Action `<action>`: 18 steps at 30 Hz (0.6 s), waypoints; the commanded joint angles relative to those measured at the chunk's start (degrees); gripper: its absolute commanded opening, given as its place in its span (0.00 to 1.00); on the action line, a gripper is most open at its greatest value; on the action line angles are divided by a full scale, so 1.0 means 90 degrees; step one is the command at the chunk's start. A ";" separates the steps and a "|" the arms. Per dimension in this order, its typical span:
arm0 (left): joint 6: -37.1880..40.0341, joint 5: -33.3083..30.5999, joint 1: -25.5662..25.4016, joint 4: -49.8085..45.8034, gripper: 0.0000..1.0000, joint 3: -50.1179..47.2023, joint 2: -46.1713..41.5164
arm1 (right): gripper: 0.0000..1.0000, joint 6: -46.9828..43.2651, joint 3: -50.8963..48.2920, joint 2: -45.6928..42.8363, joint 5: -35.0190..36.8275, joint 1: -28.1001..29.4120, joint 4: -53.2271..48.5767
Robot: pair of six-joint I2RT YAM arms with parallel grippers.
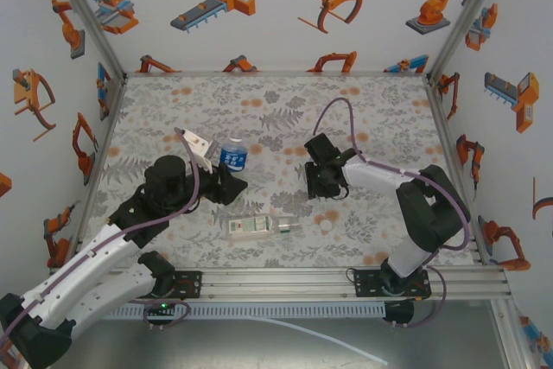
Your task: Screw on the bottle caps
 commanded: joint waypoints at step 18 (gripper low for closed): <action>-0.0171 0.0025 -0.0037 0.0233 0.00 0.0287 0.0176 | 0.23 0.1443 -0.1215 -0.0216 -0.2513 -0.0859 0.2560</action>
